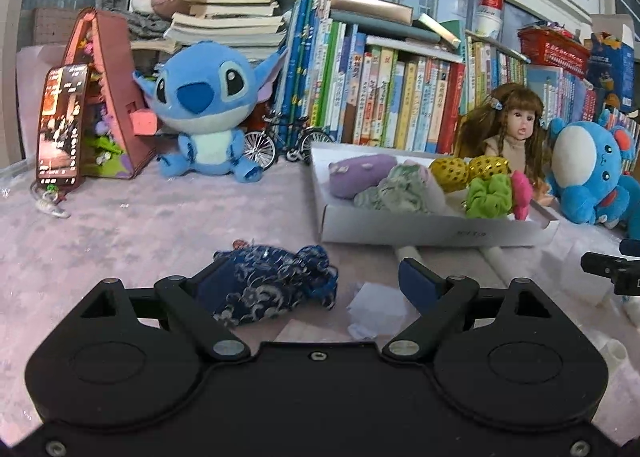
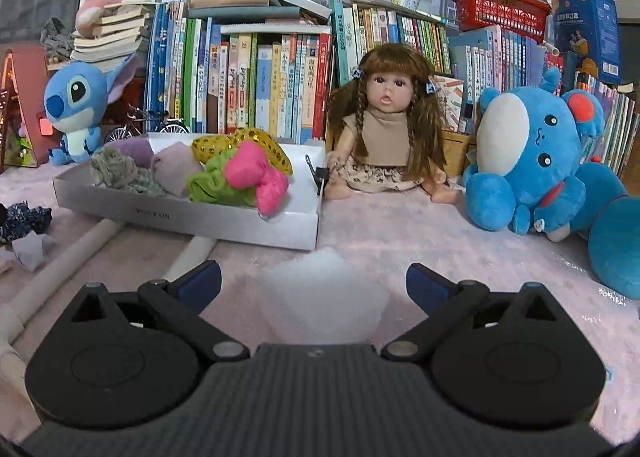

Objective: Organize soft objects
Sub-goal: 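Withdraw both tools from the box toward the pink checked pad and white foam block, then grasp the pink checked pad with the left tool while the right tool grasps the white foam block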

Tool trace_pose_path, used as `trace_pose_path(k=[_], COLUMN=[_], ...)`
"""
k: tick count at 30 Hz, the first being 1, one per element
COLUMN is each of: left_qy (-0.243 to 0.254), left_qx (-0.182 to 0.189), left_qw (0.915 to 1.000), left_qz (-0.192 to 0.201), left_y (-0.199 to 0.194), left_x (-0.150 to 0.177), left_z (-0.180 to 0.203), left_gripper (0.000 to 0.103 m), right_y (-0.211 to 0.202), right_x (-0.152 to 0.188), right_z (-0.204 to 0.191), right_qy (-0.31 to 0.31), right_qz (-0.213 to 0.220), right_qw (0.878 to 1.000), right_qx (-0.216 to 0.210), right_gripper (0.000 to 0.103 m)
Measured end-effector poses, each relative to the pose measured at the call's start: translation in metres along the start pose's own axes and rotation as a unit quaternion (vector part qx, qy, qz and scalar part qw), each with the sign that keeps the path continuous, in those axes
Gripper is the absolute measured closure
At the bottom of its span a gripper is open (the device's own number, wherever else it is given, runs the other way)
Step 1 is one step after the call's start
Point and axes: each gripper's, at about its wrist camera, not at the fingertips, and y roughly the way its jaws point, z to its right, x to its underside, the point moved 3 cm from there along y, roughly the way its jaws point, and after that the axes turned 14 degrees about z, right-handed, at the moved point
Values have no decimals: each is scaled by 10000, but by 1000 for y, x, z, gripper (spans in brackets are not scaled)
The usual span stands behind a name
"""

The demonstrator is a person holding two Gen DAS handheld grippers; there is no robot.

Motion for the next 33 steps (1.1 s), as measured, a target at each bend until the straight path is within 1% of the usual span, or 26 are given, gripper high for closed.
trace_pose_path(k=[7, 9, 10, 11, 13, 14, 16, 20, 24, 28, 30, 31, 33], left_qy=[-81, -121, -138, -154, -199, -238, -294, -226, -294, -289, -299, -307, -306], left_qx=[-61, -6, 45, 105, 176, 187, 210, 164, 126, 130, 154, 176, 152], left_qw=[9998, 9997, 9996, 9994, 9989, 9986, 9983, 9983, 9976, 9976, 9974, 9973, 9971], left_qz=[-159, -226, -262, -290, -378, -426, -465, -509, -606, -619, -631, -648, -673], left_y=[-3, -5, -6, -8, -12, -13, -17, -17, -13, -8, -5, -4, -4], left_x=[9, 12, 14, 15, 18, 19, 22, 26, 31, 32, 32, 31, 31], left_z=[-7, -8, -8, -7, -8, -8, -10, -10, -12, -11, -10, -10, -9], left_gripper=[14, 18, 24, 34, 43, 46, 48, 49, 51, 51, 56, 64, 65], right_y=[2, 2, 3, 3, 4, 5, 5, 6, 7, 11, 13, 13, 14], right_x=[8, 10, 11, 11, 12, 12, 12, 13, 13, 13, 12, 13, 13], right_z=[-2, -3, -3, -3, -2, -1, 0, 2, 2, 2, 2, 2, 0], right_qy=[-36, -59, -62, -61, -39, -21, 15, 53, 35, -22, -27, -23, -33], right_qz=[-117, -143, -155, -168, -200, -214, -232, -272, -284, -302, -333, -352, -431], right_qw=[9999, 9999, 9999, 9998, 9998, 9998, 9997, 9996, 9996, 9995, 9994, 9994, 9991], right_qx=[-11, -7, -5, 0, 25, 40, 72, 87, 65, 68, 59, 24, -44], right_gripper=[1, 1, 1, 1, 1, 1, 1, 1, 1, 1, 1, 3, 13])
